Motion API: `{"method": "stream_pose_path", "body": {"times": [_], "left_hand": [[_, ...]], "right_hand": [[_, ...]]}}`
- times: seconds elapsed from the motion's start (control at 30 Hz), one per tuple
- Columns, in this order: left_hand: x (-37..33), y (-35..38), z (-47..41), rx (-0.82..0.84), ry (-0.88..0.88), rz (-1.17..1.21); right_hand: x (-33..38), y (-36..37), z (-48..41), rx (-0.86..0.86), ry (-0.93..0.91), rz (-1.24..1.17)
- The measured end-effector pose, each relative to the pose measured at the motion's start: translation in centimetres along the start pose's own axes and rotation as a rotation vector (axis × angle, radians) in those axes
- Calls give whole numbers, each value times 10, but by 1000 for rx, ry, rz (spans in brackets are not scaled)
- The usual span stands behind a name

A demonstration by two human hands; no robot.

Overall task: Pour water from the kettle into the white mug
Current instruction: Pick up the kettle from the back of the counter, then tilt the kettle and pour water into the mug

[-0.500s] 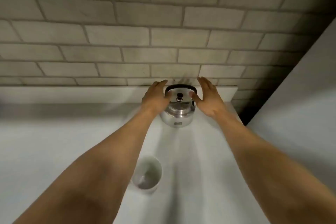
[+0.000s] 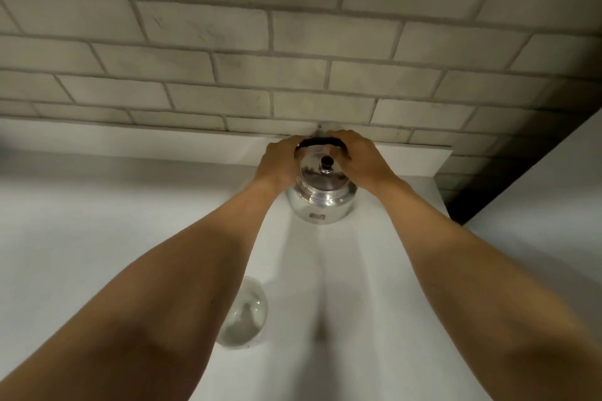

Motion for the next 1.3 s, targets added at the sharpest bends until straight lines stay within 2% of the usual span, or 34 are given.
{"method": "stream_pose_path", "body": {"times": [0.17,0.27,0.4,0.47,0.67,0.87,1.0,1.1,1.3], "left_hand": [[-11,-4,17,33,0,15],[-33,-15,38,-26,22,78],[-64,-33,104,-326,296,-127],[-72,-31,144,-359,398,-126],[-80,-12,212,-254,417,-135],[-82,3,254,-123,359,-186],[-83,8,279,-126,382,-153],[-77,16,299,-30,333,-130],[-69,21,323,-153,305,21]], "right_hand": [[-1,-8,17,-111,5,-115],[16,-31,33,-184,-22,-126],[49,-66,56,-240,-11,-156],[63,-80,74,-247,-31,-142],[89,-101,134,-267,-105,-115],[92,-85,197,-217,-134,-29],[98,-82,219,-229,-163,-2],[101,-77,233,-228,-163,-32],[122,-71,242,-133,-224,23]]}}
Point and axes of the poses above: each hand's wrist, its own z-axis away from the middle knuckle, its own y-axis out of the palm, x = y × z, the point moved 1 cm from there along -z, towards the middle knuckle, and after that the axes turned 1 degree about y, right-handed, at the moved point
